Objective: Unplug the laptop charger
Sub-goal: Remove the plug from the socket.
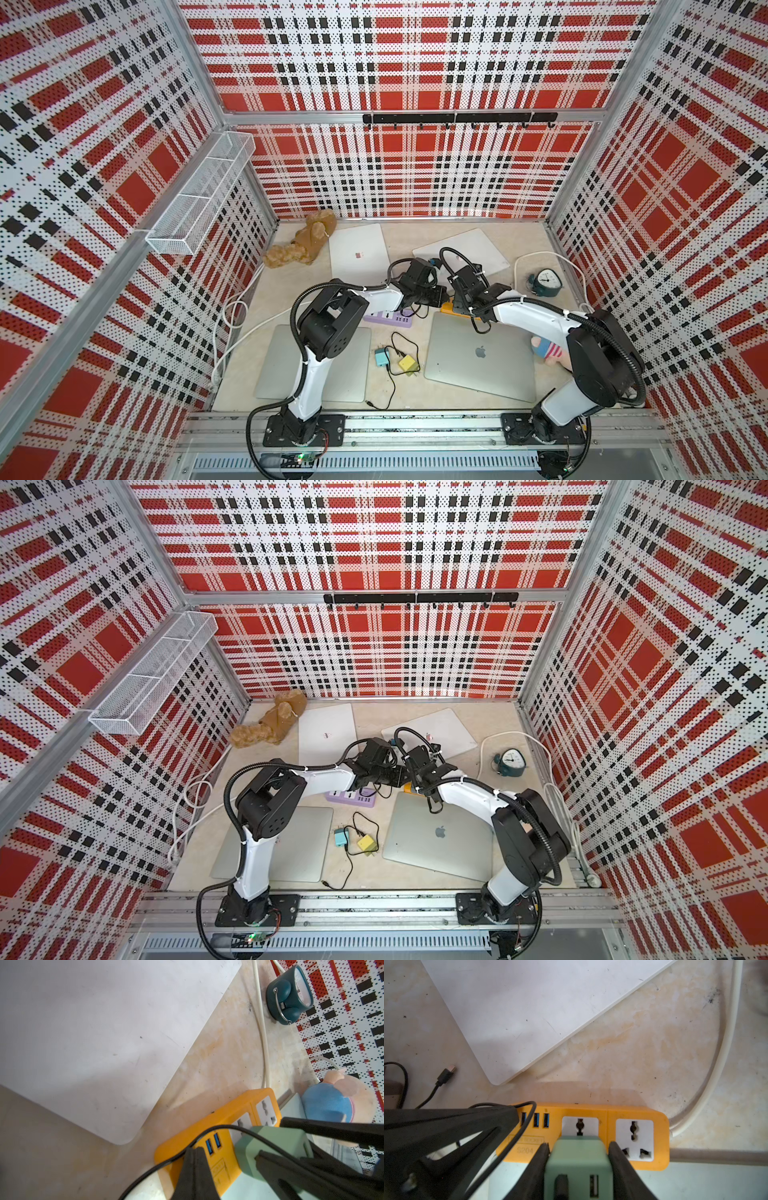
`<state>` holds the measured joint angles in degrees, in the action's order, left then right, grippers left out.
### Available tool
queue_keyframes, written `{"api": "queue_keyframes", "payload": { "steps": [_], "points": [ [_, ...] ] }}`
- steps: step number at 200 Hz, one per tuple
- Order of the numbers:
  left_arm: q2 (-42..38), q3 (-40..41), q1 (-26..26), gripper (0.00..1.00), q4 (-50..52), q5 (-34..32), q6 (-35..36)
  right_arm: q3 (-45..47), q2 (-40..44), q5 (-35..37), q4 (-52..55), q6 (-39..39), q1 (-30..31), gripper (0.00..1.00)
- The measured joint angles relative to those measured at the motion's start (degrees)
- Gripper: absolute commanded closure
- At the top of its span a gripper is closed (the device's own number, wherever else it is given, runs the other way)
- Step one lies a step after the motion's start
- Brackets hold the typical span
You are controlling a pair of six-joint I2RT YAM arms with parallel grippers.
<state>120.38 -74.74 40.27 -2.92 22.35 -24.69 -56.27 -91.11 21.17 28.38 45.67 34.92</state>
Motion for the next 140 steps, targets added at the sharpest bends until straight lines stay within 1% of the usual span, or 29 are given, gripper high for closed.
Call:
{"api": "queue_keyframes", "payload": {
  "steps": [100, 140],
  "points": [
    [0.0, 0.3, -0.1, 1.0, -0.7, 0.4, -0.4, 6.9, 5.8, -6.9, -7.2, 0.7, -4.2, 0.72],
    [0.0, 0.3, -0.1, 1.0, -0.7, 0.6, -0.4, 7.1, 6.1, -8.1, -7.5, 0.6, -4.5, 0.72]
  ]
}}
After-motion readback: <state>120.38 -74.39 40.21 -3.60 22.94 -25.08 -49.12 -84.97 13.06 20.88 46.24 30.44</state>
